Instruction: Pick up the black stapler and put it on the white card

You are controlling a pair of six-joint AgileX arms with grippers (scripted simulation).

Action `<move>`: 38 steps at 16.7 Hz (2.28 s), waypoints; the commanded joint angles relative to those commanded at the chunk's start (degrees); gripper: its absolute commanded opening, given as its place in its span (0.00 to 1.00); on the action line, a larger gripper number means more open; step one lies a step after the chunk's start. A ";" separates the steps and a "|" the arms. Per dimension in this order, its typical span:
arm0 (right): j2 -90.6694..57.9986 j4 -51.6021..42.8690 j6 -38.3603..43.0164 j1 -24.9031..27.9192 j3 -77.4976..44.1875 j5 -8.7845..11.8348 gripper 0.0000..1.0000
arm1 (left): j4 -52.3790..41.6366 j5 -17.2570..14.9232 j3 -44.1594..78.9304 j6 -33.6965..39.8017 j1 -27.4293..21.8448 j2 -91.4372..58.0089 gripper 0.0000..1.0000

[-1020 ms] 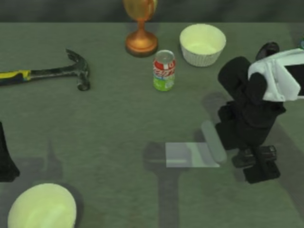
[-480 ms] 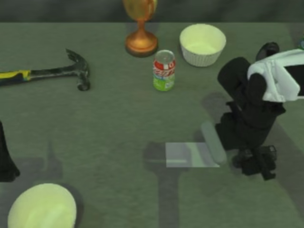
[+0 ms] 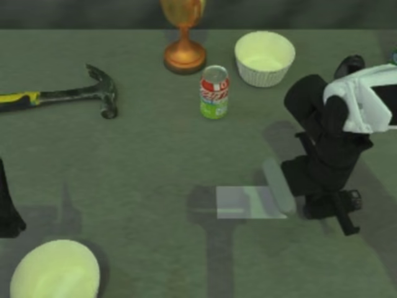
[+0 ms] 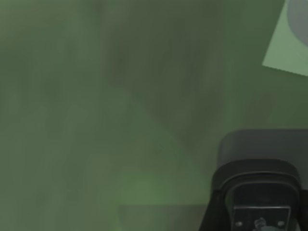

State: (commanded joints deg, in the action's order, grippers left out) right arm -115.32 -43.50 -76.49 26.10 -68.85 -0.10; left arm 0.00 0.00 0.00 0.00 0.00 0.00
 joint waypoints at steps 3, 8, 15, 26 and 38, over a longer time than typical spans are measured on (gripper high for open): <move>0.00 0.00 0.00 0.00 0.00 0.00 0.00 | 0.00 0.00 0.00 0.00 0.00 0.00 1.00; 0.44 -0.24 0.05 -0.10 -0.21 0.00 0.00 | 0.00 0.00 0.00 0.00 0.00 0.00 1.00; 5.71 -16.16 -0.40 0.30 -9.58 0.05 0.00 | 0.00 0.00 0.00 0.00 0.00 0.00 1.00; 8.04 -20.62 3.02 0.51 -14.05 -0.40 0.00 | 0.00 0.00 0.00 0.00 0.00 0.00 1.00; 2.71 -17.51 69.82 2.83 -25.97 -4.79 0.00 | 0.00 0.00 0.00 0.00 0.00 0.00 1.00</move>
State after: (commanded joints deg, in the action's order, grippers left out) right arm -112.61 -61.00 -6.66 28.92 -94.82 -4.89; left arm 0.00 0.00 0.00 0.00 0.00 0.00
